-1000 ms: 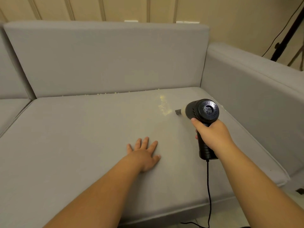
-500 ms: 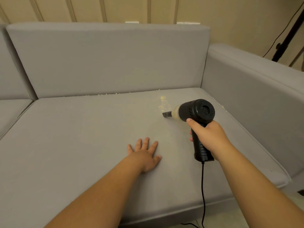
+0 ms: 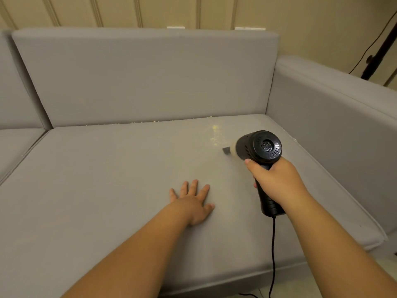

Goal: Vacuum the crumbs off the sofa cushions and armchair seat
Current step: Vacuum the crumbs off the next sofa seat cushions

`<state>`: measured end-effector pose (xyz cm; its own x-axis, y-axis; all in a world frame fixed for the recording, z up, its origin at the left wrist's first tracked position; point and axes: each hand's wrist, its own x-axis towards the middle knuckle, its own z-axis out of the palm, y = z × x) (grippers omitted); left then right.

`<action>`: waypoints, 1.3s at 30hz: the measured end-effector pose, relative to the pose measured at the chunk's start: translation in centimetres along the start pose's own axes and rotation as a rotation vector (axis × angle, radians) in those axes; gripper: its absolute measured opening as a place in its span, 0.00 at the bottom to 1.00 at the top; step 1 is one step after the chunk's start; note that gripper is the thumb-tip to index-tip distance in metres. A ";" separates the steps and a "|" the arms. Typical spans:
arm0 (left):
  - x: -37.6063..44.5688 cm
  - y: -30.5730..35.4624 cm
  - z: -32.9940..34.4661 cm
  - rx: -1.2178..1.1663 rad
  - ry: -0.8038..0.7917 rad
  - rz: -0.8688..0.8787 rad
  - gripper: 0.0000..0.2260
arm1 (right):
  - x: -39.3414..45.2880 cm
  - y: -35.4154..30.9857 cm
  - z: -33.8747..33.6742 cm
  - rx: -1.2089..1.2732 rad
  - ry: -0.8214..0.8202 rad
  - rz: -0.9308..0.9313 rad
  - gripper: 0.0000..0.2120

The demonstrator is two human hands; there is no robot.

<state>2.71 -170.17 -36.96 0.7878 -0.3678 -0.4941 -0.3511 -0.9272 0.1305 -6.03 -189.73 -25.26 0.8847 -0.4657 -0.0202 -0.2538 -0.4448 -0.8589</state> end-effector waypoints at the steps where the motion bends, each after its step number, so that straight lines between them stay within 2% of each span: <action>1: 0.0 0.0 0.0 0.001 -0.001 0.000 0.32 | 0.4 0.2 0.1 0.001 0.018 0.010 0.11; 8: 0.4 0.0 0.1 0.001 0.001 -0.001 0.32 | 1.8 0.8 1.8 0.071 0.001 0.024 0.09; 15: 0.4 0.0 0.0 -0.002 -0.003 -0.001 0.32 | 1.2 0.2 1.4 0.131 -0.084 0.068 0.08; 21: 0.6 -0.2 -0.1 -0.014 -0.001 0.010 0.32 | 1.6 0.4 0.9 0.057 0.044 0.051 0.10; 29: 0.6 -0.3 -0.1 -0.031 -0.002 0.014 0.32 | 3.3 -0.2 3.8 0.177 -0.037 0.063 0.08; 33: 0.8 -0.3 -0.2 -0.024 -0.013 0.011 0.32 | 2.6 -0.4 3.4 0.103 -0.076 0.020 0.08; 39: 1.1 -0.4 -0.3 -0.006 -0.012 0.023 0.32 | 3.2 0.1 1.9 0.052 0.014 0.027 0.10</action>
<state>3.84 -170.20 -37.32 0.7737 -0.3879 -0.5010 -0.3658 -0.9191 0.1467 -2.52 -189.80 -26.41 0.8722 -0.4878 -0.0365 -0.2561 -0.3918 -0.8837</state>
